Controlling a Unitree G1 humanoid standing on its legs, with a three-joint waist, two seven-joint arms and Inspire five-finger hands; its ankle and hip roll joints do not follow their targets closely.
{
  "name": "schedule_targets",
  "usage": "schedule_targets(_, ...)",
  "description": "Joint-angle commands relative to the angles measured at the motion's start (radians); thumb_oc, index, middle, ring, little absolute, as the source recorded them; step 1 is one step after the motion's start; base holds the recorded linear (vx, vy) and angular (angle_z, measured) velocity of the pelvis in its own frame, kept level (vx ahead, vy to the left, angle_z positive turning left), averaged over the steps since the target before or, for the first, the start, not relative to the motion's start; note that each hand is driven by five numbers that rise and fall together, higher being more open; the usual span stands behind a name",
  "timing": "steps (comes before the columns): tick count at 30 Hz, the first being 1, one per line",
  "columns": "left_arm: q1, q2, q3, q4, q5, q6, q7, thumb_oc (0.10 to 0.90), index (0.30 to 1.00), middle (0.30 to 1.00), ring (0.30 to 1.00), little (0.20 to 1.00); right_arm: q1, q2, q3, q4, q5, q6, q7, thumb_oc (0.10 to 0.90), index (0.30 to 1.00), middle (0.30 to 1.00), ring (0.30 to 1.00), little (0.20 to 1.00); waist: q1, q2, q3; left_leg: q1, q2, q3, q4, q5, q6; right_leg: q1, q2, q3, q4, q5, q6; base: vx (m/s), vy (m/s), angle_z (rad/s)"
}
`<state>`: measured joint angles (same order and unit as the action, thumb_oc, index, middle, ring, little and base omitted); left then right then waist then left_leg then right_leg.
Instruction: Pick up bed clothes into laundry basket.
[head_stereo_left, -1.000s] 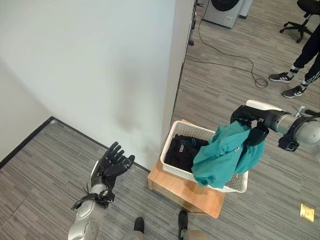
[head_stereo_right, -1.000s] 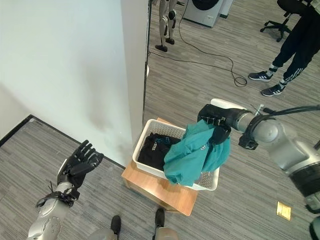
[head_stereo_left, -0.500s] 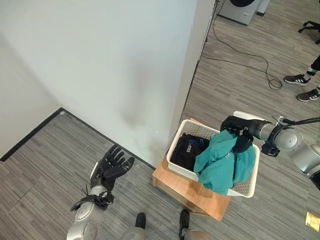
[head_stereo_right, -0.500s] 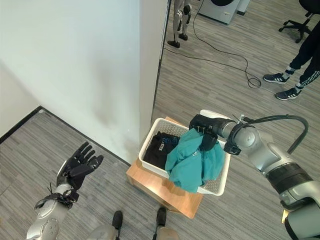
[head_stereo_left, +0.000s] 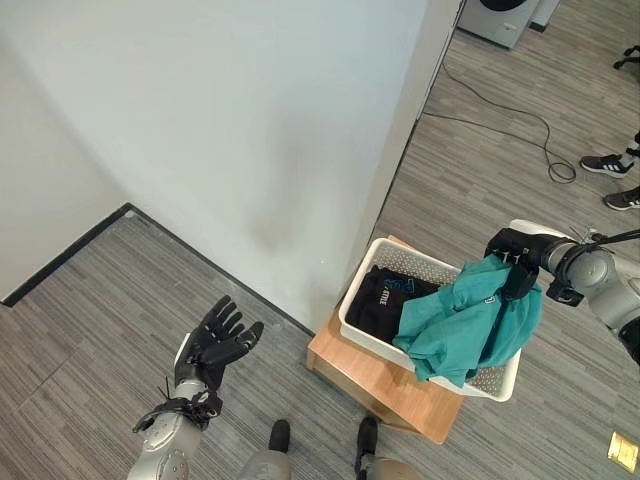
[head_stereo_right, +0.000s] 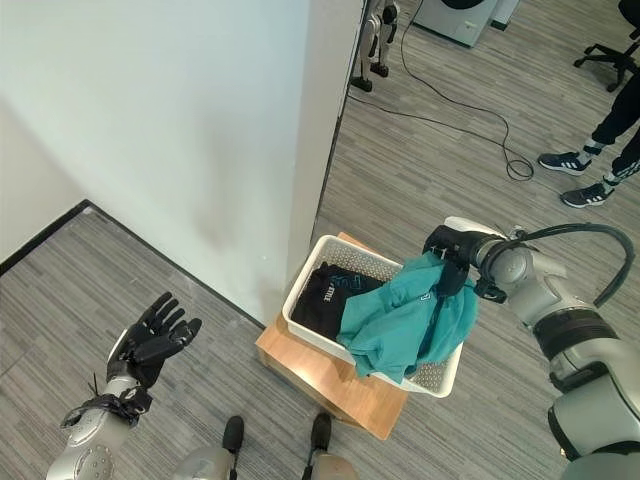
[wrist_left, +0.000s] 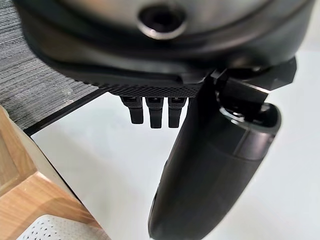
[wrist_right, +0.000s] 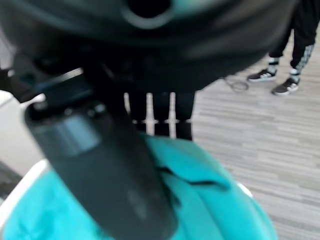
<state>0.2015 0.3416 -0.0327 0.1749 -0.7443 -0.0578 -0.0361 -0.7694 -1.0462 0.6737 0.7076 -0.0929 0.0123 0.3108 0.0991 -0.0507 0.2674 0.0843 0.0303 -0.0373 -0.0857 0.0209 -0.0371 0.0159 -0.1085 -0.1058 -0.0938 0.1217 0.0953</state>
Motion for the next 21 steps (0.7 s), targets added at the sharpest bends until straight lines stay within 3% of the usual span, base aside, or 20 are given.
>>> schedule_targets(1,-0.006,0.052,0.0,-0.146,-0.007,-0.058,-0.035,0.8,0.9,0.9,0.9,0.9,-0.192,-0.017,0.05,0.009,-0.027,-0.008,-0.07,0.4,0.3,0.3,0.3,0.3,0.012,-0.026,-0.066,-0.091,-0.021,-0.027,0.01,0.015,-0.008,0.028,-0.033,-0.01,0.101,-0.157,0.031,0.0,0.0,0.0)
schedule_targets(3,-0.014,0.051,-0.002,-0.14,-0.006,-0.06,-0.033,0.8,0.9,0.9,0.9,0.9,-0.172,-0.01,0.038,-0.031,-0.014,-0.011,-0.064,0.4,0.3,0.3,0.3,0.3,0.008,-0.022,-0.065,-0.09,-0.022,-0.028,0.009,0.014,-0.008,0.026,-0.034,-0.01,0.105,-0.158,0.031,0.0,0.0,0.0)
schedule_targets(4,-0.015,0.051,-0.003,-0.14,-0.006,-0.06,-0.033,0.8,0.9,0.9,0.9,0.9,-0.171,-0.01,0.037,-0.032,-0.014,-0.01,-0.064,0.474,0.411,0.411,0.411,0.411,0.009,-0.022,-0.065,-0.09,-0.022,-0.028,0.01,0.014,-0.008,0.026,-0.034,-0.01,0.106,-0.158,0.031,0.0,0.0,0.0)
schedule_targets(5,-0.016,0.051,-0.003,-0.14,-0.004,-0.061,-0.033,0.8,0.9,0.9,0.9,0.9,-0.167,-0.015,0.033,-0.051,-0.007,-0.011,-0.058,0.8,0.9,0.9,0.9,0.9,0.008,-0.022,-0.065,-0.091,-0.023,-0.029,0.009,0.014,-0.008,0.026,-0.034,-0.01,0.105,-0.158,0.031,0.0,0.0,0.0)
schedule_targets(16,-0.02,0.058,-0.003,-0.138,0.001,-0.065,-0.038,0.8,0.9,0.9,0.9,0.9,-0.265,-0.131,0.087,-0.23,0.093,-0.023,-0.014,0.8,0.9,0.9,0.9,0.9,0.0,-0.034,-0.068,-0.091,-0.02,-0.024,0.009,0.012,-0.01,0.023,-0.036,-0.01,0.103,-0.158,0.033,0.0,0.0,0.0)
schedule_targets(21,-0.02,0.06,0.007,-0.141,0.002,-0.067,-0.042,0.8,0.9,0.9,0.9,0.9,-0.319,-0.231,0.106,-0.356,0.141,-0.032,0.003,0.8,0.9,0.9,0.9,0.9,-0.01,-0.042,-0.069,-0.086,-0.02,-0.018,0.01,0.008,-0.01,0.023,-0.037,-0.004,0.11,-0.162,0.034,0.0,0.0,0.0)
